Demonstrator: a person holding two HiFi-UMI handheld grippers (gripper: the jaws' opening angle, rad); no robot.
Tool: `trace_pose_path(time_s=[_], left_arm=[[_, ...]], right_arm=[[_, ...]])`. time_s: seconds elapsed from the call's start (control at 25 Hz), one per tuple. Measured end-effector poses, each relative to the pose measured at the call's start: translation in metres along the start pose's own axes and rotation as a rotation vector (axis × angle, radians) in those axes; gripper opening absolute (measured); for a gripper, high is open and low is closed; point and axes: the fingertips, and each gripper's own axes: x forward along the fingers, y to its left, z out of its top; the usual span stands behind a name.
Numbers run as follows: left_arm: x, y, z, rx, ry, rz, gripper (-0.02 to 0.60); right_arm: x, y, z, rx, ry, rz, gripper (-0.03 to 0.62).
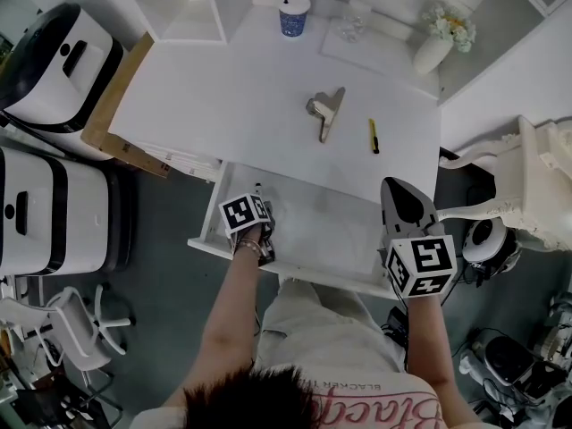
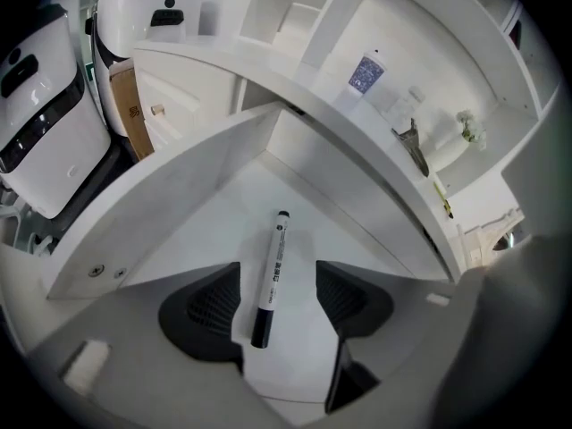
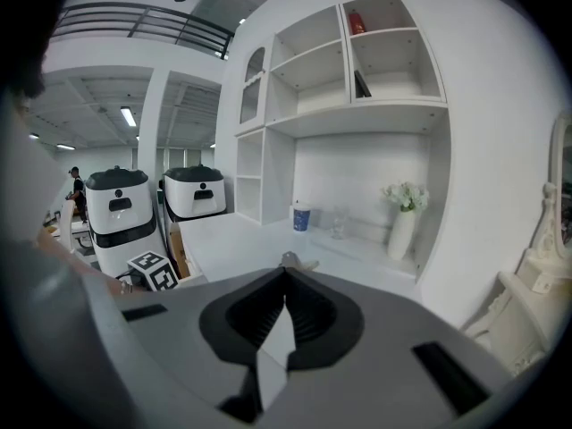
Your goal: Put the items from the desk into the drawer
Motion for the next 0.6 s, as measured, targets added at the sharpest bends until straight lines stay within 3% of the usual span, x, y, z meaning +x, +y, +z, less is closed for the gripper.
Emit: trace_pose_path(time_s=[0.32, 0.6], left_arm=[[-0.05, -0.015, 0.024, 0.014, -0.13, -0.074, 0.276], [-0.102, -0.037, 0.051, 0.131, -0.262, -0.121, 0.276]], right_arm=[[-0.009, 0.002, 0.024, -0.014, -0.06, 0.001, 0.008], [-0.023, 0.006, 0.04, 0.004, -0.114, -0.024, 0.008]])
